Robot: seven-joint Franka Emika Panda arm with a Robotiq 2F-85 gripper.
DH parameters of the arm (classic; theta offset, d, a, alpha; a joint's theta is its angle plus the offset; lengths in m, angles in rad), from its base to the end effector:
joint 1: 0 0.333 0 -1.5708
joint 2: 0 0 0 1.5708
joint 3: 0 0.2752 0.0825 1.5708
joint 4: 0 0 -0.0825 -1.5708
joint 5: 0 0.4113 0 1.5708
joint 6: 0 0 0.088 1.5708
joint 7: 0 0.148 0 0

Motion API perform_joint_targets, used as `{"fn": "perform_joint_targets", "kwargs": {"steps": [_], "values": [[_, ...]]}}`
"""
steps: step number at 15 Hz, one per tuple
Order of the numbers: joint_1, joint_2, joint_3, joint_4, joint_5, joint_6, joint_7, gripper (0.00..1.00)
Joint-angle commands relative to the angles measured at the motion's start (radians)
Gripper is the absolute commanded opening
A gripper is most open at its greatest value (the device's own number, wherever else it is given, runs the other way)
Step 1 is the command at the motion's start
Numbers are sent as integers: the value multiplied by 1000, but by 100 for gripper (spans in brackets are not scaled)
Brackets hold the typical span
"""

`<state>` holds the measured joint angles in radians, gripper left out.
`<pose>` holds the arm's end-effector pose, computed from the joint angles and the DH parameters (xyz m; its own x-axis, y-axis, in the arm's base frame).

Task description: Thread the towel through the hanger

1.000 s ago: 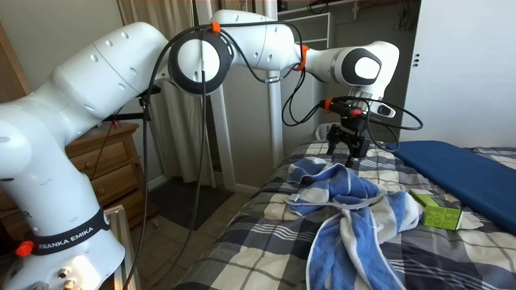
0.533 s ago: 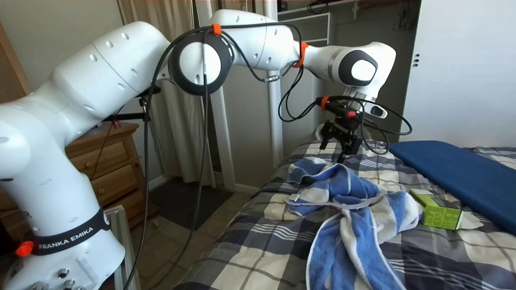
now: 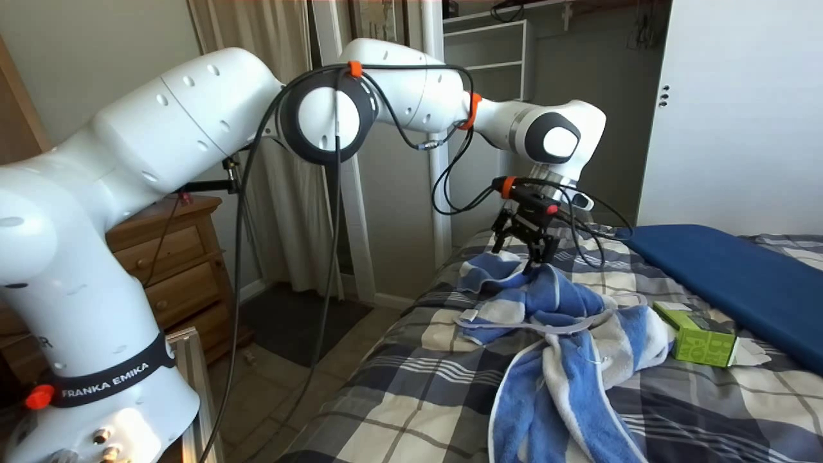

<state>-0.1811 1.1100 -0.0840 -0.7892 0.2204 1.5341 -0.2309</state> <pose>0.7169 -0.1386 0.1597 0.9492 0.0023 -0.3146 -0.0674 -0.9752 -0.2107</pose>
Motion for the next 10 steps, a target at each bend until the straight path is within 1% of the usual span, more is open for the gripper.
{"fn": "perform_joint_targets", "kwargs": {"steps": [1,5,7,9,10], "values": [[8,37,-1,-36,-14,100,-79,100],[9,95,-9,-62,-9,286,-113,100],[5,116,-2,-72,-5,344,-150,100],[-3,127,10,-84,5,370,-188,100],[-6,125,16,-95,10,380,-207,75]]}}
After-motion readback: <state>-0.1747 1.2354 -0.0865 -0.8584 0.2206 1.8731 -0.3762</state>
